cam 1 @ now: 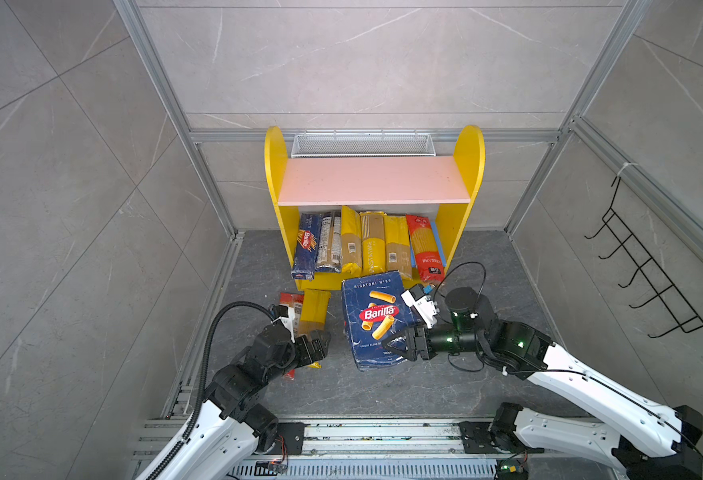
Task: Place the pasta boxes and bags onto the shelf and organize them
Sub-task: 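Lift the Rigatoni box with the right gripper up toward the pink top shelf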
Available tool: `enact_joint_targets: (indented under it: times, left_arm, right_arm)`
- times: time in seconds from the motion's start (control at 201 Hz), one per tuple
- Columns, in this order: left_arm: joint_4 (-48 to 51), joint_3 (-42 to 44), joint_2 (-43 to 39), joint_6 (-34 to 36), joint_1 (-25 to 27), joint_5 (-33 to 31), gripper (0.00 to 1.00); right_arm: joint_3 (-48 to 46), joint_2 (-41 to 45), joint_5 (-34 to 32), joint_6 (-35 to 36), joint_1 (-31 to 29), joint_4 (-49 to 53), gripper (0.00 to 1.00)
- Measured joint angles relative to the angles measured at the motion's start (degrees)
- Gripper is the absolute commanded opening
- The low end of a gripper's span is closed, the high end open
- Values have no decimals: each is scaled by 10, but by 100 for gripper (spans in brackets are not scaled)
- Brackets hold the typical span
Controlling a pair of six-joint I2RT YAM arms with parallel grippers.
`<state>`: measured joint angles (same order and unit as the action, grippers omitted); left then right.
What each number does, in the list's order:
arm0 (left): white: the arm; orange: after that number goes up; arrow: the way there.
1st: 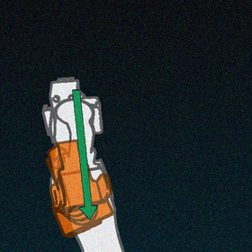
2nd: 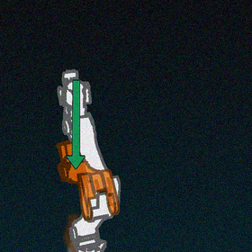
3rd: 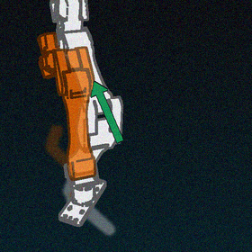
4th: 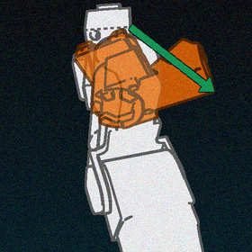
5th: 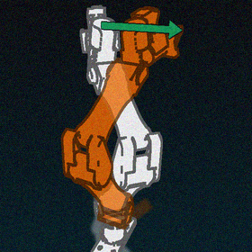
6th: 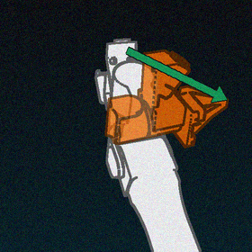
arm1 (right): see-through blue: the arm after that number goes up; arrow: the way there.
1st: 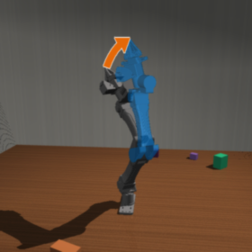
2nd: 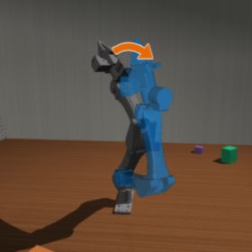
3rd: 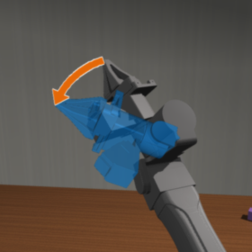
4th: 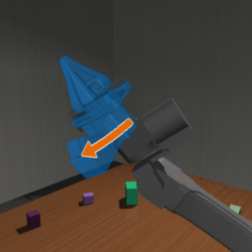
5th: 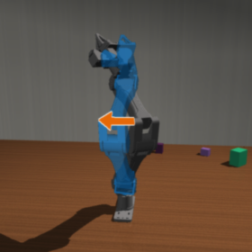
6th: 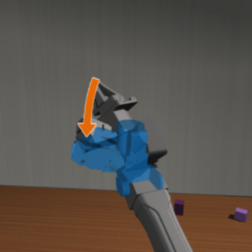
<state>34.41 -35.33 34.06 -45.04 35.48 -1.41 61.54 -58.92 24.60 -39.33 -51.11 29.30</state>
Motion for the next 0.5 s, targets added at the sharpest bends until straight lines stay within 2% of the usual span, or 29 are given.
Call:
enact_joint_targets:
  times: [0.239,0.498]
  left_arm:
    - [-1,-21,38,31,-16,2,100]
    - [-12,-35,50,56,-94,56,100]
  right_arm:
    - [131,-70,-21,23,0,50,29]
    - [309,-196,-30,54,10,103,29]
